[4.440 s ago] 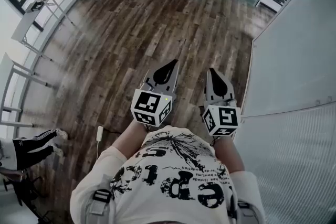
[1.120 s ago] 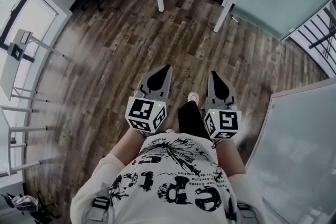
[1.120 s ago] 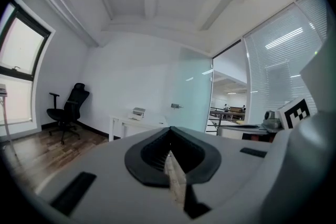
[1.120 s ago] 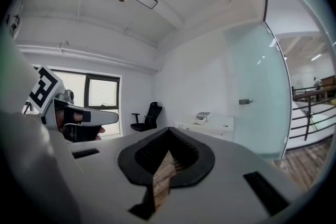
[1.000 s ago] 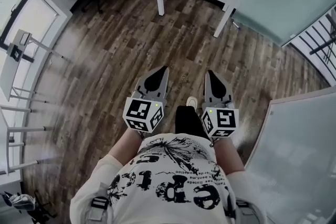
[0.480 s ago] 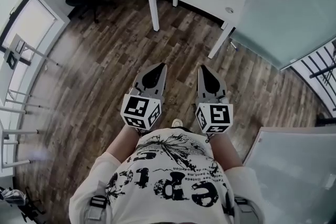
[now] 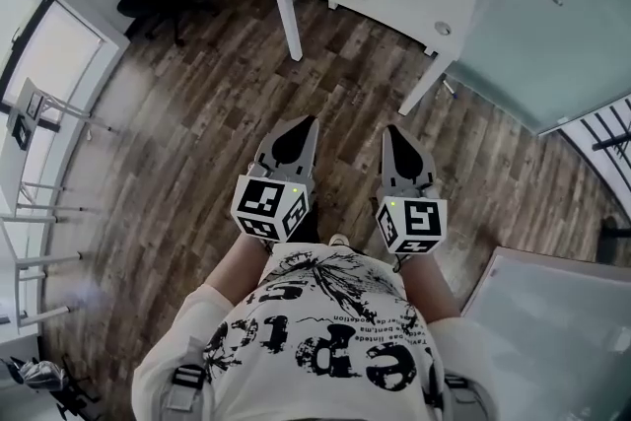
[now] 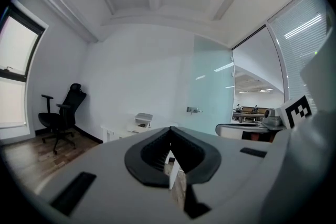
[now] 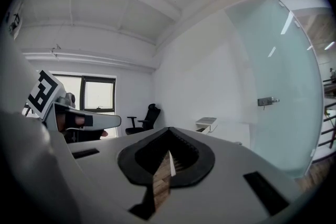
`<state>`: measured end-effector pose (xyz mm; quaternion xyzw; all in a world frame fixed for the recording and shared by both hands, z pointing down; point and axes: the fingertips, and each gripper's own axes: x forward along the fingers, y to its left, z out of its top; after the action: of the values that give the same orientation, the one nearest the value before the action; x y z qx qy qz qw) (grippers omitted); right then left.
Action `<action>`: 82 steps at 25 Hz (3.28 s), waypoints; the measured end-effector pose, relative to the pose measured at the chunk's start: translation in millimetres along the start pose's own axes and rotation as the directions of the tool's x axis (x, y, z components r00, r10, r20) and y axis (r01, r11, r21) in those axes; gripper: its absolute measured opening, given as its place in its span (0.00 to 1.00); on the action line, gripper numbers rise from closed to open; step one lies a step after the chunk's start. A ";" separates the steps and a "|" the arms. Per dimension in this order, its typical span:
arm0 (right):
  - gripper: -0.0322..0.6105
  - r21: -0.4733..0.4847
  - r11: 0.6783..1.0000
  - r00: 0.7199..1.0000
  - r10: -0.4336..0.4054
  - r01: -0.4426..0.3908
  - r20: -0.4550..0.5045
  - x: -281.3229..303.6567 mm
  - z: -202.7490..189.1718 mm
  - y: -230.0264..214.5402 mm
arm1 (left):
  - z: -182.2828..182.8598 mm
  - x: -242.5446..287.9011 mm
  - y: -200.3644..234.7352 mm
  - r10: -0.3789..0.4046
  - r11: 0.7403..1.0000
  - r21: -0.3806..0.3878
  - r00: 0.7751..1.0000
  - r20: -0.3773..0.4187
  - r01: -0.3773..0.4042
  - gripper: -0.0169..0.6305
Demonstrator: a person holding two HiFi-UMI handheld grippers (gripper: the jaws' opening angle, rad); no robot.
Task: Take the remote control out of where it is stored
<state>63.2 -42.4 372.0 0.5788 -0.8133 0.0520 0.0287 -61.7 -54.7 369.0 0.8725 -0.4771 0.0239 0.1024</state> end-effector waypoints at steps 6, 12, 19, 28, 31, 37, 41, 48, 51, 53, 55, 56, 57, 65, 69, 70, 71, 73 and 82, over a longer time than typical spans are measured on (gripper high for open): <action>0.05 -0.003 0.997 0.997 -0.081 0.081 0.003 73.1 11.3 -16.5 | 26.4 66.7 55.2 -0.076 0.997 0.013 0.997 0.015 0.075 0.04; 0.05 0.028 0.989 0.989 -0.148 0.148 0.001 156.0 26.6 -18.8 | 51.9 124.6 120.1 -0.132 0.990 0.039 0.991 -0.003 0.132 0.04; 0.05 0.068 0.978 0.981 -0.195 0.195 -0.010 232.0 29.4 -22.1 | 66.8 175.9 182.3 -0.160 0.986 0.036 0.987 -0.025 0.161 0.04; 0.05 0.107 0.976 0.981 -0.182 0.189 -0.066 295.2 11.0 -75.7 | 54.9 253.9 199.1 -0.159 0.987 0.000 0.985 -0.072 0.159 0.04; 0.05 0.109 0.980 0.985 -0.162 0.168 -0.062 324.6 16.0 -107.3 | 61.6 292.0 203.9 -0.119 0.993 0.005 0.991 -0.063 0.120 0.04; 0.05 0.092 0.991 0.994 -0.099 0.102 -0.040 384.1 35.8 -187.4 | 77.4 379.7 199.4 -0.059 0.998 0.007 0.997 -0.047 0.060 0.04; 0.05 0.088 0.995 0.998 -0.042 0.047 -0.055 414.6 40.4 -233.1 | 74.4 435.7 193.3 -0.018 1.000 -0.003 0.997 -0.074 0.018 0.04; 0.05 0.126 0.992 0.996 -0.007 0.018 -0.086 452.2 31.2 -293.4 | 58.6 504.8 185.6 0.011 0.999 -0.047 0.991 -0.137 -0.017 0.04; 0.05 0.179 0.983 0.993 -0.026 0.046 -0.114 464.8 21.3 -311.1 | 48.5 526.0 183.5 0.006 0.999 -0.038 0.986 -0.168 -0.012 0.04; 0.05 0.181 0.982 0.991 -0.027 0.051 -0.132 473.5 17.1 -317.3 | 41.4 538.8 185.6 0.006 0.999 -0.034 0.981 -0.196 -0.012 0.04; 0.05 0.178 0.982 0.988 -0.035 0.062 -0.151 484.8 13.1 -322.9 | 32.4 552.7 193.1 0.011 1.000 -0.021 0.973 -0.230 -0.017 0.04; 0.05 0.181 0.981 0.985 -0.041 0.071 -0.165 490.7 10.2 -325.5 | 25.6 559.8 198.4 0.014 1.000 -0.013 0.968 -0.252 -0.018 0.04; 0.05 0.184 0.979 0.982 -0.048 0.081 -0.181 496.6 6.4 -327.7 | 17.3 567.0 203.9 0.013 1.000 -0.008 0.960 -0.279 -0.016 0.04; 0.05 0.180 0.972 0.950 -0.090 0.149 -0.298 552.3 -33.6 -338.5 | -34.9 622.8 243.8 -0.063 0.998 -0.002 0.886 -0.460 0.069 0.04; 0.05 0.194 0.967 0.934 -0.088 0.163 -0.345 570.0 -50.2 -335.1 | -56.8 639.6 252.8 -0.103 0.994 -0.019 0.841 -0.532 0.109 0.04; 0.05 0.200 0.966 0.930 -0.084 0.165 -0.358 572.8 -54.6 -333.6 | -63.0 642.5 251.5 -0.124 0.991 -0.024 0.822 -0.556 0.133 0.05; 0.05 0.207 0.964 0.925 -0.081 0.168 -0.371 575.5 -59.0 -332.3 | -68.6 645.2 249.3 -0.150 0.986 -0.032 0.802 -0.579 0.161 0.05; 0.05 0.223 0.959 0.916 -0.078 0.177 -0.394 581.0 -67.6 -330.6 | -76.6 650.6 246.3 -0.196 0.977 -0.052 0.765 -0.614 0.208 0.08; 0.05 0.272 0.941 0.889 -0.060 0.202 -0.454 602.6 -93.3 -339.9 | -105.9 683.4 254.5 -0.204 0.963 -0.025 0.665 -0.719 0.269 0.37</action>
<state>185.0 -707.2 546.6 0.6033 -0.7258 0.3067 0.1232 102.6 -732.3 607.5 0.8521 -0.2810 0.3672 0.2453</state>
